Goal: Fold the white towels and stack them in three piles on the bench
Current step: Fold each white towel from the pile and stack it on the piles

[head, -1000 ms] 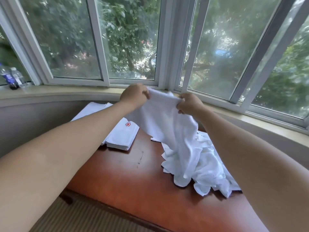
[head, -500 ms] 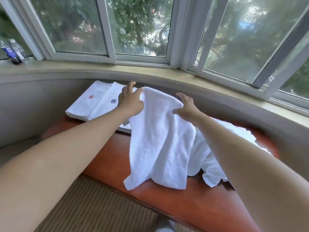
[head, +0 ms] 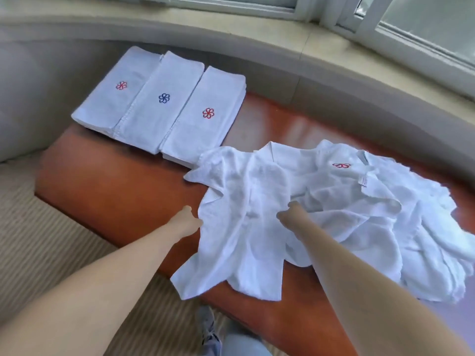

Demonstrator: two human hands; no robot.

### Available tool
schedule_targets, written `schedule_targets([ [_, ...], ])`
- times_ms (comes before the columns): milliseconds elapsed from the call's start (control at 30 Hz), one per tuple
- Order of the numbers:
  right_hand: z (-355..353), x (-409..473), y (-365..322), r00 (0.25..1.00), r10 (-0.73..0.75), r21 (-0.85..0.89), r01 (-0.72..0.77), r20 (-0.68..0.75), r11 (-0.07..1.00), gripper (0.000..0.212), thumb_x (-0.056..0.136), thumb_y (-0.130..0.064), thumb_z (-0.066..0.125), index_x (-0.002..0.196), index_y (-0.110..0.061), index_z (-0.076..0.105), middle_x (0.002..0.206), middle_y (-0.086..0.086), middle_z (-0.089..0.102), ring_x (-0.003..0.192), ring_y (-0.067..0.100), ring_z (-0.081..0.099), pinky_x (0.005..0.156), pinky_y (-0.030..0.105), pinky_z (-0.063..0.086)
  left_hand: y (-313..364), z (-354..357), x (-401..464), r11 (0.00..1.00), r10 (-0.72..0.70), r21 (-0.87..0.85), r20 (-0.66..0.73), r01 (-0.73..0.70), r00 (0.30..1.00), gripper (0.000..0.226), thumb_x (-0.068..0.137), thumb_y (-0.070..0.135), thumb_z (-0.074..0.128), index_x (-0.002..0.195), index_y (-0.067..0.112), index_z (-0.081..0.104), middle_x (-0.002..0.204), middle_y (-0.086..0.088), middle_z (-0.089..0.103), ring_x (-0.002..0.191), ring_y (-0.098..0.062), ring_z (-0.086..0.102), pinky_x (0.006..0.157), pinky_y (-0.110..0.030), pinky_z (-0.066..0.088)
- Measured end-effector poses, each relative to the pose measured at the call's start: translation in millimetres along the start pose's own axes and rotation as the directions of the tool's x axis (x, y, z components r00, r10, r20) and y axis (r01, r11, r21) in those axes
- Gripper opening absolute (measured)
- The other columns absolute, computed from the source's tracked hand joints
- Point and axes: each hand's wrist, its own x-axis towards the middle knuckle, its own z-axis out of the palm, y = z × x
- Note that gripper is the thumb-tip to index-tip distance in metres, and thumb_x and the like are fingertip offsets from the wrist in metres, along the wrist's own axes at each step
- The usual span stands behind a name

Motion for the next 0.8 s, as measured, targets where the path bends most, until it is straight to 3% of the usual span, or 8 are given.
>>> schedule_targets([
  [100, 7, 27, 6, 0.996, 0.085, 0.060, -0.084, -0.013, 0.995, 0.053, 0.094, -0.017, 0.060, 0.142, -0.002, 0.042, 0.136, 0.019, 0.053, 0.119, 0.036, 0.056, 0.096, 0.041, 0.047, 3, 15, 17, 0.995, -0.054, -0.085, 0.026, 0.056, 0.998, 0.072, 0.096, 0.032, 0.063, 0.155, 0.006, 0.029, 0.147, -0.013, 0.048, 0.125, -0.030, 0.053, 0.093, -0.035, 0.046],
  [167, 13, 38, 8, 0.989, 0.136, 0.106, -0.141, 0.055, 0.984, 0.051, 0.094, -0.018, 0.061, 0.140, -0.005, 0.042, 0.129, 0.015, 0.052, 0.109, 0.029, 0.052, 0.097, 0.041, 0.046, 7, 26, 27, 0.995, -0.063, -0.079, 0.035, 0.066, 0.997, 0.073, 0.095, 0.032, 0.065, 0.153, 0.005, 0.031, 0.139, -0.012, 0.052, 0.115, -0.028, 0.056, 0.087, -0.034, 0.047],
  [233, 19, 49, 10, 0.981, 0.183, 0.164, -0.192, 0.069, 0.968, 0.029, 0.096, -0.018, 0.059, 0.119, -0.016, 0.041, 0.111, 0.008, 0.045, 0.097, 0.024, 0.045, 0.087, 0.037, 0.044, 10, 35, 36, 0.992, -0.091, -0.081, 0.029, 0.093, 0.995, 0.067, 0.094, 0.029, 0.066, 0.148, 0.004, 0.036, 0.128, -0.009, 0.056, 0.104, -0.025, 0.057, 0.086, -0.035, 0.051],
  [300, 20, 55, 10, 0.968, 0.237, 0.204, -0.249, 0.082, 0.947, 0.013, 0.096, -0.012, 0.053, 0.091, -0.015, 0.041, 0.087, 0.005, 0.043, 0.073, 0.022, 0.043, 0.063, 0.030, 0.038, 12, 43, 44, 0.988, -0.112, -0.106, -0.006, 0.110, 0.994, 0.062, 0.095, 0.027, 0.064, 0.147, 0.004, 0.039, 0.132, -0.010, 0.055, 0.108, -0.027, 0.059, 0.090, -0.037, 0.052],
  [400, 22, 63, 13, 0.981, 0.169, 0.176, -0.183, 0.091, 0.967, 0.030, 0.088, -0.006, 0.051, 0.065, -0.016, 0.036, 0.061, 0.002, 0.037, 0.053, 0.018, 0.033, 0.052, 0.026, 0.026, 17, 46, 49, 0.973, -0.204, -0.134, -0.123, 0.187, 0.971, 0.056, 0.096, 0.029, 0.064, 0.142, 0.008, 0.040, 0.142, -0.013, 0.042, 0.123, -0.033, 0.048, 0.094, -0.040, 0.047],
  [467, 21, 59, 12, 0.988, 0.123, 0.173, -0.139, 0.098, 0.975, 0.030, 0.087, -0.008, 0.051, 0.063, -0.017, 0.036, 0.058, 0.001, 0.038, 0.052, 0.019, 0.033, 0.052, 0.027, 0.025, 18, 47, 52, 0.964, -0.250, -0.120, -0.125, 0.236, 0.960, 0.054, 0.096, 0.029, 0.062, 0.140, 0.008, 0.039, 0.142, -0.014, 0.037, 0.125, -0.034, 0.045, 0.096, -0.041, 0.046],
  [600, 19, 50, 14, 0.987, 0.060, 0.267, -0.098, 0.147, 0.959, 0.023, 0.088, -0.010, 0.051, 0.070, -0.016, 0.039, 0.060, 0.001, 0.038, 0.049, 0.017, 0.033, 0.048, 0.025, 0.027, 19, 48, 56, 0.967, -0.230, -0.112, -0.009, 0.228, 0.973, 0.040, 0.099, 0.024, 0.047, 0.133, 0.003, 0.053, 0.134, -0.017, 0.054, 0.117, -0.033, 0.057, 0.098, -0.042, 0.052],
  [800, 2, 24, 17, 0.988, 0.117, 0.365, -0.147, 0.101, 0.920, 0.023, 0.087, -0.003, 0.048, 0.068, -0.015, 0.040, 0.058, 0.003, 0.034, 0.049, 0.017, 0.027, 0.044, 0.025, 0.023, 19, 22, 31, 0.895, -0.093, -0.444, -0.106, 0.037, 0.990, 0.034, 0.099, 0.022, 0.044, 0.126, 0.001, 0.052, 0.104, -0.007, 0.056, 0.084, -0.021, 0.052, 0.070, -0.032, 0.041],
])
